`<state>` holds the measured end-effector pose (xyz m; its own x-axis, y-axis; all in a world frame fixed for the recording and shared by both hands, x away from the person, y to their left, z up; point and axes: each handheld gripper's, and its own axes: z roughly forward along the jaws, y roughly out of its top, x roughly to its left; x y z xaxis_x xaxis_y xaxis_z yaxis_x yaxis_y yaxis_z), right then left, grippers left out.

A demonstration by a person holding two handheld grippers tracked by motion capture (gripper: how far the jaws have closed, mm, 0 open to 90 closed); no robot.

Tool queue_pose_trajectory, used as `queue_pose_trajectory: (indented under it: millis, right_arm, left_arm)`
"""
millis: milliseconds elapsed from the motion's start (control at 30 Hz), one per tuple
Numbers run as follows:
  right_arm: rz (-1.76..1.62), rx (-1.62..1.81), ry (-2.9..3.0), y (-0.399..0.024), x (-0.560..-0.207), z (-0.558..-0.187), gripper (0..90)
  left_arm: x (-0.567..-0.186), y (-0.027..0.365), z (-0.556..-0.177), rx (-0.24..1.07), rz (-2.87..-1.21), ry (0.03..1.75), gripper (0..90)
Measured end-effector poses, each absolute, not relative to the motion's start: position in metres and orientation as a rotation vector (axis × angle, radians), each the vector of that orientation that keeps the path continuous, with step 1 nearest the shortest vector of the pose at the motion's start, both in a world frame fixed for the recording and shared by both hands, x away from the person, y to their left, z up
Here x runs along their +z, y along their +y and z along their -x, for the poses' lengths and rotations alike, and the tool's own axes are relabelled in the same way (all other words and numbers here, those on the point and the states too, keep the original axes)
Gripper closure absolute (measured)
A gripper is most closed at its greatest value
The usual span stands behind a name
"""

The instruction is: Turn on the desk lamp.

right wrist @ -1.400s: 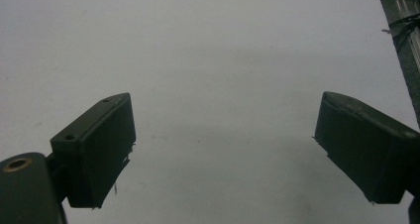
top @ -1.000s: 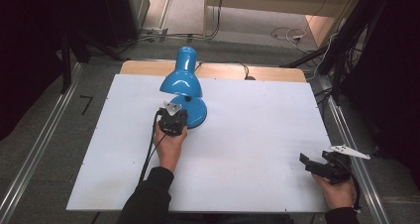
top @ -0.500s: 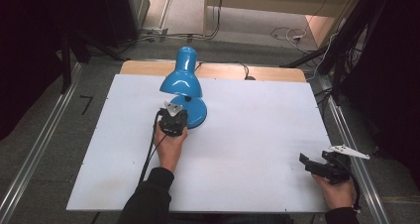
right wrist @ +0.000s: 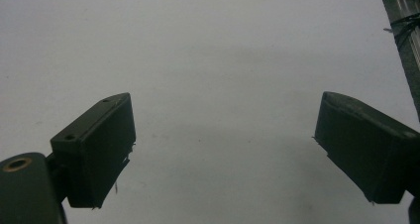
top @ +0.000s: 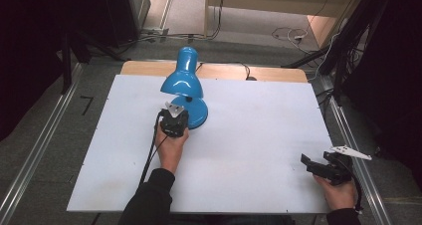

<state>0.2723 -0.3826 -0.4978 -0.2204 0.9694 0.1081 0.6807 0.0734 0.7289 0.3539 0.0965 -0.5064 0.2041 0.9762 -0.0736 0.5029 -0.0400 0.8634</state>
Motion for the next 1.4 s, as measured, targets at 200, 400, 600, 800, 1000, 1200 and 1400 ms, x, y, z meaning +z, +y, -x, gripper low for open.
queue_pose_trajectory:
  millis: [200,400,600,800,1000,1200,1400]
  right_arm:
    - [-1.635,0.954,1.951,-0.382,-0.498,-0.272,7.3]
    - [-1.633,0.954,1.951,-0.383,-0.498,-0.272,7.3]
    - [-1.632,0.955,1.952,-0.382,-0.498,-0.272,7.3]
    - [-1.632,0.954,1.952,-0.382,-0.498,-0.272,7.3]
    - [-1.629,0.952,1.955,-0.381,-0.497,-0.272,7.3]
    - [-1.636,0.951,1.953,-0.382,-0.498,-0.272,7.4]
    - [-1.638,0.951,1.950,-0.383,-0.498,-0.273,7.3]
  left_arm:
    - [-0.507,0.097,-0.354,0.732,-1.666,1.409,90.0]
    - [-0.508,0.097,-0.352,0.749,-1.661,1.398,90.0]
    - [-0.508,0.097,-0.350,0.756,-1.666,1.395,90.0]
    - [-0.509,0.098,-0.346,0.757,-1.678,1.384,90.0]
    - [-0.509,0.099,-0.347,0.733,-1.660,1.394,90.0]
    - [-0.510,0.101,-0.346,0.692,-1.640,1.379,85.4]
    - [-0.502,0.102,-0.340,0.653,-1.627,1.378,68.4]
